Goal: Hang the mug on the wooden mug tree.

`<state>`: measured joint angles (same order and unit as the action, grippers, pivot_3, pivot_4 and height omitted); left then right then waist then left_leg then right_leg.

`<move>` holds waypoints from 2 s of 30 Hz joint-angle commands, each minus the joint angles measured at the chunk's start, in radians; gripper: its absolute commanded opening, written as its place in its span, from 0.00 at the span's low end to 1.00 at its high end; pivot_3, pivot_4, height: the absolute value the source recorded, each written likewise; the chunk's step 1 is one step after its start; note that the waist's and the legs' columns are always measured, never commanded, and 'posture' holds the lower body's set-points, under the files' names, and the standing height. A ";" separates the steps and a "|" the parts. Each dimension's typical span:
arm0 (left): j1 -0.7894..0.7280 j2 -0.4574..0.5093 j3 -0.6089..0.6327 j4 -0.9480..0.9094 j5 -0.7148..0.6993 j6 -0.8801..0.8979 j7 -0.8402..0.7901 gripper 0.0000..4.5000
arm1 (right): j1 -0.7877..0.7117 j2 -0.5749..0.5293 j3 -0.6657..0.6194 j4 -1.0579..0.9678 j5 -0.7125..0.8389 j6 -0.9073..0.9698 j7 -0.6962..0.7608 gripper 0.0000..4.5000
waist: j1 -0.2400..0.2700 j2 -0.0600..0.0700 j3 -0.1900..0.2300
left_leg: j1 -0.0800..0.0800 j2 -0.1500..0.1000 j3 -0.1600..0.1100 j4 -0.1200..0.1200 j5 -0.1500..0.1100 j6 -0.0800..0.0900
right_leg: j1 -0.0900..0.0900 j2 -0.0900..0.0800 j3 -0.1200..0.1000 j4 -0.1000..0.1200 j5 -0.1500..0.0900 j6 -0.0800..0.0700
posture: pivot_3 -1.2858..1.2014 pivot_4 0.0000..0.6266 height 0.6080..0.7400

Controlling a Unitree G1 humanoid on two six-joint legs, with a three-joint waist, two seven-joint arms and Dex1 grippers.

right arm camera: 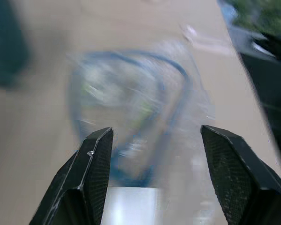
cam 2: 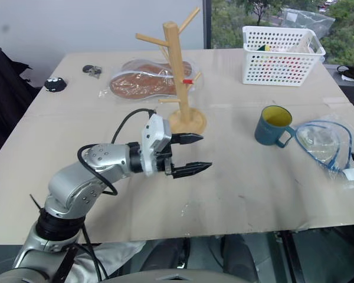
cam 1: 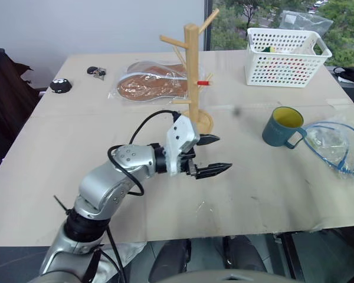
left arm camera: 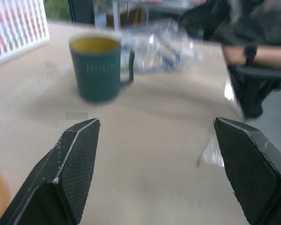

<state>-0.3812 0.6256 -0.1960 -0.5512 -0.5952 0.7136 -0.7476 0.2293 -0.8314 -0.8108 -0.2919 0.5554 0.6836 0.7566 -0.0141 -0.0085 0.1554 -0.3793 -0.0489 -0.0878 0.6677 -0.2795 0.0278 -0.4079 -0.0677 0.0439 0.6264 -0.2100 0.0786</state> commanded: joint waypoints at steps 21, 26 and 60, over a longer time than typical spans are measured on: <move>-0.014 -0.044 0.079 -0.118 -0.036 0.045 0.094 0.89 | -0.313 0.581 0.523 -0.009 -0.364 -0.247 -0.705 0.67 | 0.002 -0.005 -0.001 | -0.002 -0.002 -0.001 -0.002 0.003 -0.006 | -0.005 -0.001 0.000 0.001 0.000 0.000 | 0.52 0.24 1.00; -0.021 -0.043 0.085 -0.128 -0.052 0.059 0.108 0.89 | -0.346 0.589 0.535 0.056 -0.374 -0.286 -0.701 0.67 | 0.000 -0.005 -0.001 | -0.001 -0.002 0.000 -0.002 0.003 -0.006 | -0.004 -0.001 0.000 0.001 0.000 0.000 | 0.52 0.24 1.00; 0.346 -0.326 0.451 -0.019 -0.136 -0.520 0.081 0.89 | -1.120 0.163 1.014 0.166 -0.367 -0.088 0.097 0.01 | 0.006 -0.001 0.002 | -0.004 -0.002 -0.002 0.000 0.002 -0.004 | -0.005 -0.003 -0.002 -0.001 0.001 0.000 | 0.52 0.24 1.00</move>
<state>-0.0357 0.3047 0.2332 -0.5646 -0.7151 0.2356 -0.6593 -0.8355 -0.6513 0.1821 -0.1279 0.2260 0.6043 0.8289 -0.0079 -0.0095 0.1572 -0.3837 -0.0511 -0.0897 0.6675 -0.2772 0.0233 -0.4129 -0.0706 0.0416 0.6255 -0.2094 0.0781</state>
